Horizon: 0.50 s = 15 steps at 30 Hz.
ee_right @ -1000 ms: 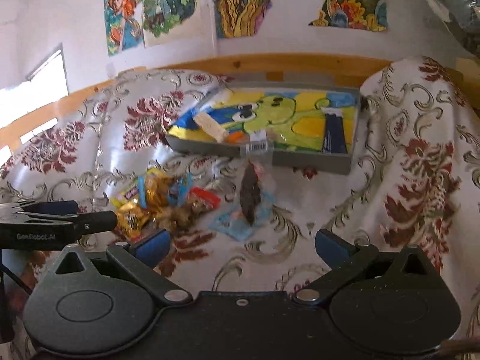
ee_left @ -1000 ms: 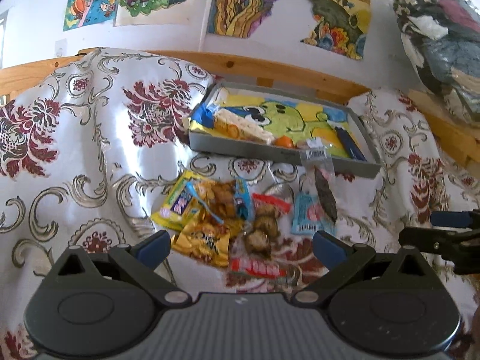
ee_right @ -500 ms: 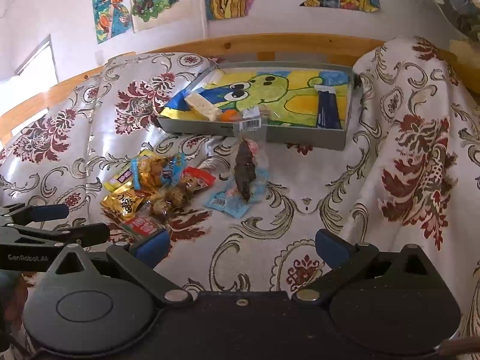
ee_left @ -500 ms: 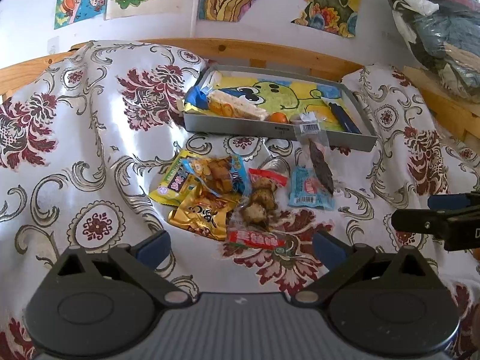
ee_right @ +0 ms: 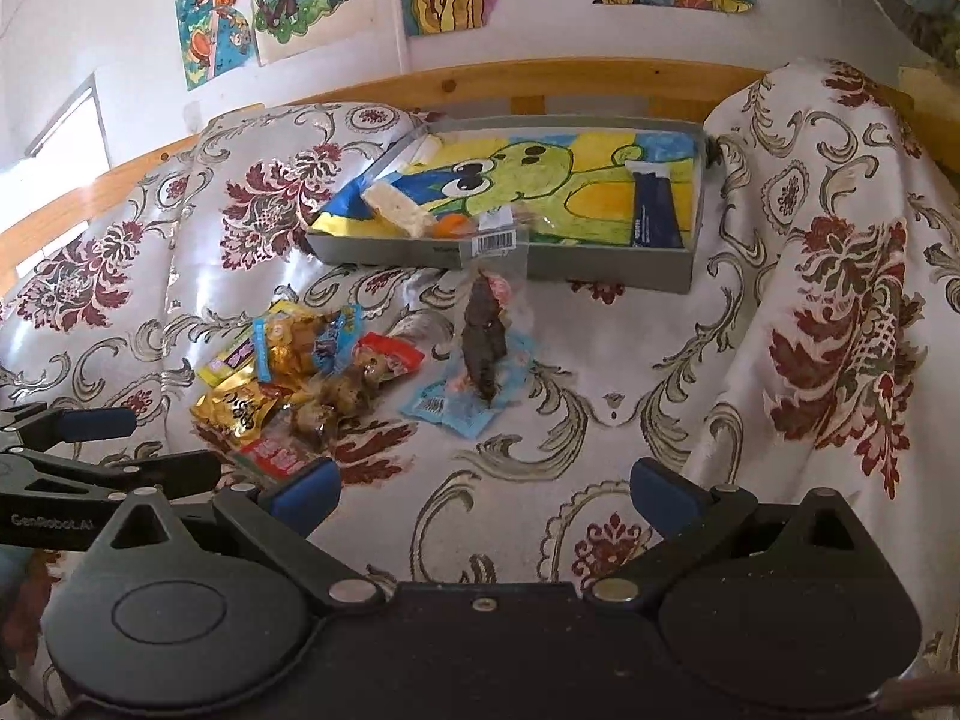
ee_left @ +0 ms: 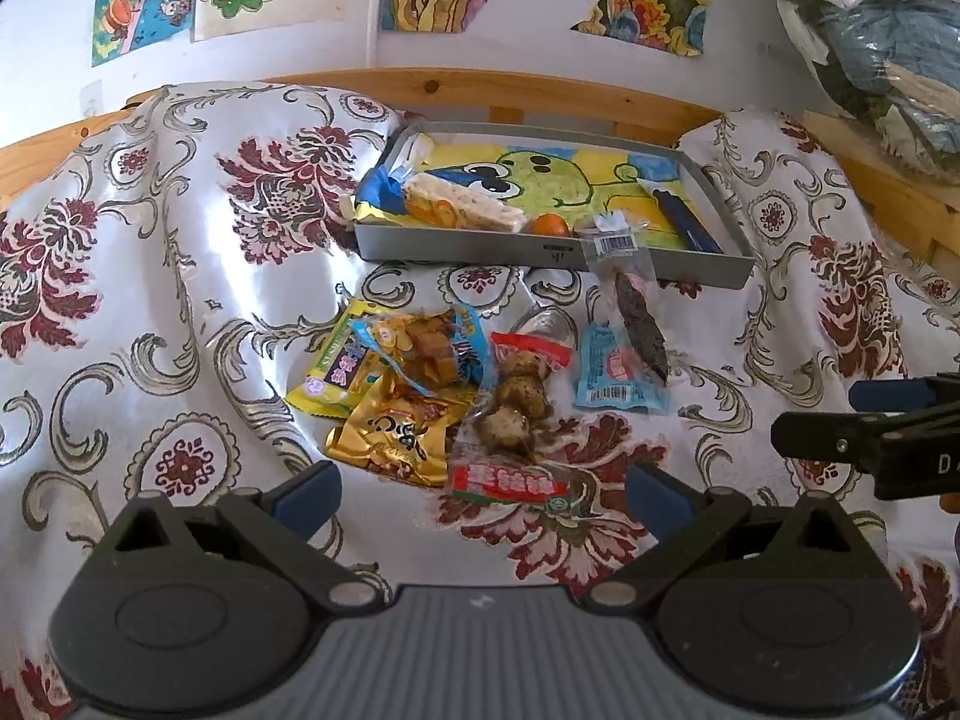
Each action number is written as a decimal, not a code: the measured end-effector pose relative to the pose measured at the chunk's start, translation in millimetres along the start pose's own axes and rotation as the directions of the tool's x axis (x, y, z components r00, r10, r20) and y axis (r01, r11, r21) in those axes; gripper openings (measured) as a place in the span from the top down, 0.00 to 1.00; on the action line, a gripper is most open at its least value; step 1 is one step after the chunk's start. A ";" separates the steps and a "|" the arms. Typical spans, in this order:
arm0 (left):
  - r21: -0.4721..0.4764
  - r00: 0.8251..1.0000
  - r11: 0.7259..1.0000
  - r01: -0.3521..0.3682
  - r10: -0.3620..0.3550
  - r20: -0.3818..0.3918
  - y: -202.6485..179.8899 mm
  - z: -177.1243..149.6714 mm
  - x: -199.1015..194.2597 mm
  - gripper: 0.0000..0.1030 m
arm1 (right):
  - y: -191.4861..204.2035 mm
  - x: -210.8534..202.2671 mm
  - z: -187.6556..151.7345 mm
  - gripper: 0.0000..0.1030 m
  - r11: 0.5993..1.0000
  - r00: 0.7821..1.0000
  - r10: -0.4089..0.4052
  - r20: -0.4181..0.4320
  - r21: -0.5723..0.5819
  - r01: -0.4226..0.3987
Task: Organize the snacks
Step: 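Move the right tool toward the brown jerky packet while the left tool approaches the light-blue cartoon packet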
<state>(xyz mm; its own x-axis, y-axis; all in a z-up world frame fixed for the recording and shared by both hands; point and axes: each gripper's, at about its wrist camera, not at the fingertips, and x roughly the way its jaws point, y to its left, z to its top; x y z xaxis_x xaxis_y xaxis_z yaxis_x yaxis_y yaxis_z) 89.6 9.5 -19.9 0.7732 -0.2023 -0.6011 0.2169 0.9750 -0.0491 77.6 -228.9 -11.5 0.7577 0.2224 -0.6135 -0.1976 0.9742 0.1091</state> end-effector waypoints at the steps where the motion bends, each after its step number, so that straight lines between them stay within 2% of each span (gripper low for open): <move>1: 0.005 1.000 1.000 0.000 0.000 0.000 -0.3 1.1 1.0 0.01 | -0.6 1.1 0.7 0.01 1.000 1.000 -0.002 0.007 -0.001 0.002; 10: 0.063 1.000 0.998 0.026 -0.027 0.010 -1.0 13.9 19.6 0.01 | -4.1 14.7 10.2 0.01 0.998 0.991 -0.053 0.122 -0.016 0.056; 15: 0.127 0.998 0.991 0.052 -0.054 0.013 -1.1 19.8 32.7 0.01 | -6.1 43.9 25.2 0.01 0.997 0.987 -0.041 0.158 -0.051 0.049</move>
<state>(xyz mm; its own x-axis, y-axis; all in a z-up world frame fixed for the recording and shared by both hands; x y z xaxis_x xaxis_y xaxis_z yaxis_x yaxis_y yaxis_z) 126.4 0.0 -23.7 0.7682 -0.2555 -0.5871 0.3304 0.9436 0.0216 127.7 -224.1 -19.4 0.8539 0.1857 -0.4862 -0.1912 0.9808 0.0387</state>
